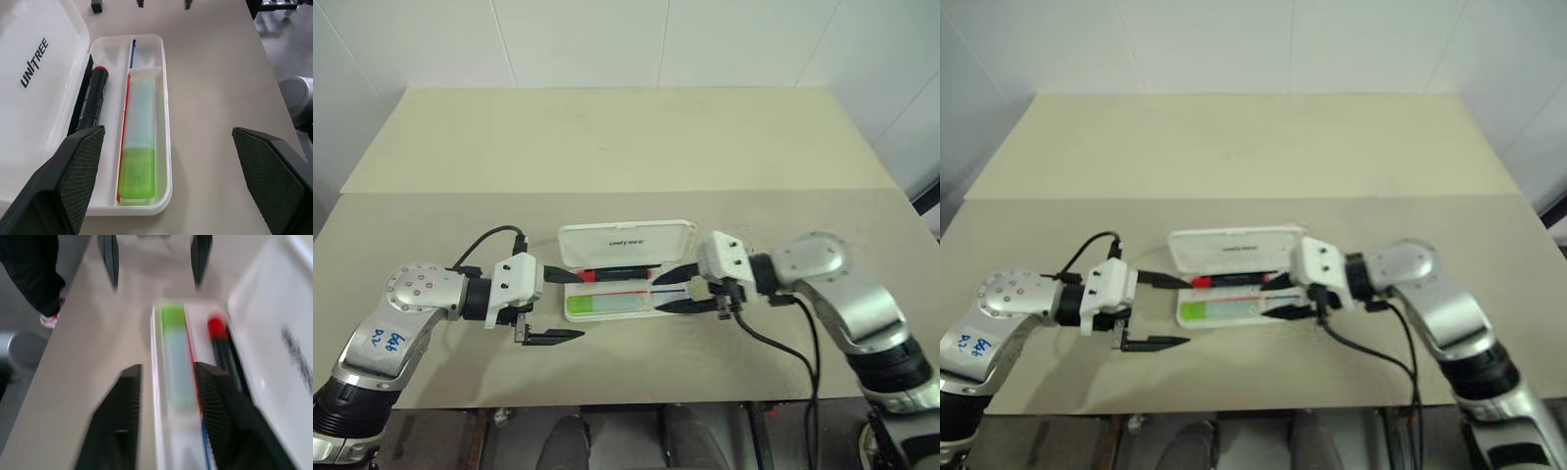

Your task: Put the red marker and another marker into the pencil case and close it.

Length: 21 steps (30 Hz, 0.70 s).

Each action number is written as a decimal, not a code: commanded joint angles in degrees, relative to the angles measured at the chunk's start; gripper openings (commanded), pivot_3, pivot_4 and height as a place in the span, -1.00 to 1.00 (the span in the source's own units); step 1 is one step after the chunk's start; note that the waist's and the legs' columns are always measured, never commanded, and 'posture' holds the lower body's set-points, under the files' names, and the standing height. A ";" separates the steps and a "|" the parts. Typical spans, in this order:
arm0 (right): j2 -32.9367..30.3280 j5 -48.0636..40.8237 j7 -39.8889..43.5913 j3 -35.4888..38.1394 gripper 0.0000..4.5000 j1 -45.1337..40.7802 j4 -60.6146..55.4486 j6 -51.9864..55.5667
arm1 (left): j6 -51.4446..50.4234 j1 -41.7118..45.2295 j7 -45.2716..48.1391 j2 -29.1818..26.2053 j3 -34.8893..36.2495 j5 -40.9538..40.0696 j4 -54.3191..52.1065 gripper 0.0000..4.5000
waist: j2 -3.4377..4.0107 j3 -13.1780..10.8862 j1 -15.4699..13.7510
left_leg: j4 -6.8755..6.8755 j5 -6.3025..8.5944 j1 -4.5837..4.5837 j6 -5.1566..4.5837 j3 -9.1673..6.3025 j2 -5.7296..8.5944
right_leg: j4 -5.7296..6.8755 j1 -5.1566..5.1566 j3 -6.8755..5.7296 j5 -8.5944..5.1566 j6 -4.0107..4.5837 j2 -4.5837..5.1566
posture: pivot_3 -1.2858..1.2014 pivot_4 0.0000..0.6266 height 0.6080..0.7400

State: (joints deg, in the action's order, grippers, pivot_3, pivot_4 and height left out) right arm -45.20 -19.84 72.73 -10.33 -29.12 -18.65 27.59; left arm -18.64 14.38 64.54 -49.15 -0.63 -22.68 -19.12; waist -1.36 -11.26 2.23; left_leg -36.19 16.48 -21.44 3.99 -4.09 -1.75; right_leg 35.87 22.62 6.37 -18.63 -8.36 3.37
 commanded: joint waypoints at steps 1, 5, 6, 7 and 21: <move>-4.08 -0.15 2.05 4.49 0.53 0.63 2.90 -3.78 | -0.29 1.79 -0.82 1.75 -0.10 -0.99 -0.31 1.00 | 0.00 0.00 -0.04 | -0.01 0.00 0.00 0.00 0.00 0.00 | 0.01 0.00 0.00 0.00 0.00 -0.01 | 0.03 -0.52 1.00; -6.51 2.30 2.59 5.82 0.99 0.12 10.27 -9.59 | -1.73 3.60 -1.35 3.78 -0.82 -1.55 -0.04 1.00 | -0.01 -0.01 -0.14 | -0.05 0.00 0.02 0.00 0.01 0.00 | 0.06 -0.01 0.01 0.00 0.00 -0.02 | 0.03 -0.52 1.00; -6.87 3.68 2.55 5.94 0.99 -0.74 13.55 -12.42 | -2.17 4.40 -1.45 4.45 -1.13 -1.67 0.16 1.00 | -0.01 -0.01 -0.14 | -0.06 0.00 0.02 0.00 0.01 0.00 | 0.06 -0.01 0.01 0.00 0.00 -0.02 | 0.03 -0.52 1.00; -7.03 5.21 2.02 5.84 0.99 -1.82 16.74 -14.67 | -2.53 5.04 -1.54 4.99 -1.40 -1.75 0.32 1.00 | 0.00 -0.01 -0.13 | -0.06 0.00 0.02 0.00 0.00 -0.01 | 0.05 -0.01 0.01 0.00 -0.01 -0.03 | 0.03 -0.52 1.00; -2.14 18.23 5.94 -1.17 0.99 -19.00 51.41 -37.02 | -2.10 7.69 -1.27 7.27 -3.95 -0.66 1.46 1.00 | 0.09 -0.08 0.70 | -0.07 -0.01 0.02 0.01 0.07 0.00 | 0.04 -0.01 0.05 0.02 -0.04 0.00 | 0.03 -0.52 1.00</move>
State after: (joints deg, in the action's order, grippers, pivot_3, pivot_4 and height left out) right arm -47.17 -2.28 77.71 -11.40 -46.25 30.58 -7.02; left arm -21.16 21.86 63.41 -41.80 -4.86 -23.23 -17.00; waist -1.27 -11.34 2.93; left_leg -36.25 16.48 -21.42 4.00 -4.02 -1.75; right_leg 35.90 22.61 6.42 -18.60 -8.39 3.37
